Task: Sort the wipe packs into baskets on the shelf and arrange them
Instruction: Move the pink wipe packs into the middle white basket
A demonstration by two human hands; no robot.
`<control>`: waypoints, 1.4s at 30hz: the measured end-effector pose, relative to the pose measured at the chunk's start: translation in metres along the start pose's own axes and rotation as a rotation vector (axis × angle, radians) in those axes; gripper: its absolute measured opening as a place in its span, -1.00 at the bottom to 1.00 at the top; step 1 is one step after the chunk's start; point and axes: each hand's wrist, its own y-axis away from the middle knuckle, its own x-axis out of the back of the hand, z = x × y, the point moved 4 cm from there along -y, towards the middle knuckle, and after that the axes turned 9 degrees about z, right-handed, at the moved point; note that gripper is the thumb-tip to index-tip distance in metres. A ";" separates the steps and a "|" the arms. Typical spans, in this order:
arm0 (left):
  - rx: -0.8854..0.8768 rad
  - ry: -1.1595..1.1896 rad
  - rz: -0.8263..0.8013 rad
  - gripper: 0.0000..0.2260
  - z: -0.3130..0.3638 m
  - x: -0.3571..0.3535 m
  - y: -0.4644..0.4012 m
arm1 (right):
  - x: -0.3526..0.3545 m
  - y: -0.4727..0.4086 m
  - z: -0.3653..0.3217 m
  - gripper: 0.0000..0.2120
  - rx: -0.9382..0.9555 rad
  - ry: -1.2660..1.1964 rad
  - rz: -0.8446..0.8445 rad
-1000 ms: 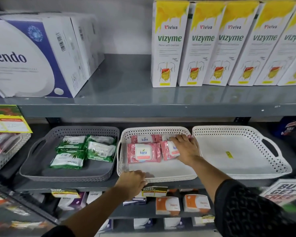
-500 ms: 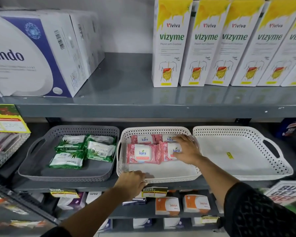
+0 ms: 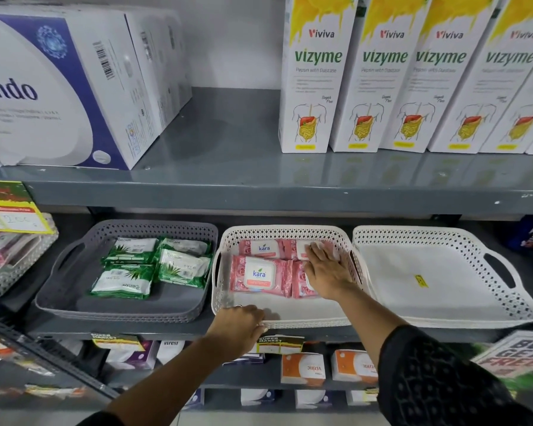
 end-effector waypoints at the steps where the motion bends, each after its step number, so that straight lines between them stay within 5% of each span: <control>1: 0.000 0.002 0.005 -0.79 0.000 0.000 0.000 | -0.002 0.002 0.000 -0.45 0.001 0.002 -0.004; 10: 0.006 -0.004 0.004 -0.76 0.000 -0.002 0.001 | -0.007 0.002 0.002 -0.45 0.018 -0.005 0.008; 16: 0.029 -0.131 0.013 -0.70 -0.013 0.006 0.011 | 0.014 0.000 -0.044 -0.41 0.137 -0.190 0.271; 19: 0.039 -0.193 -0.007 -0.69 -0.018 0.010 0.019 | 0.005 0.005 -0.090 -0.38 0.333 -0.156 0.223; 23: 0.026 -0.200 -0.058 -0.67 -0.017 0.013 0.021 | -0.014 0.004 -0.111 -0.19 0.351 -0.001 0.167; 28: 0.001 -0.175 -0.043 -0.67 -0.022 0.009 0.024 | -0.018 -0.004 -0.115 -0.38 0.372 0.003 0.095; 38: -0.036 -0.260 -0.026 -0.62 -0.027 0.004 0.026 | -0.022 -0.016 -0.114 -0.43 0.326 -0.134 -0.118; 42: -0.001 -0.239 0.015 -0.47 -0.049 0.003 0.040 | -0.010 -0.016 -0.117 -0.48 0.260 -0.301 0.028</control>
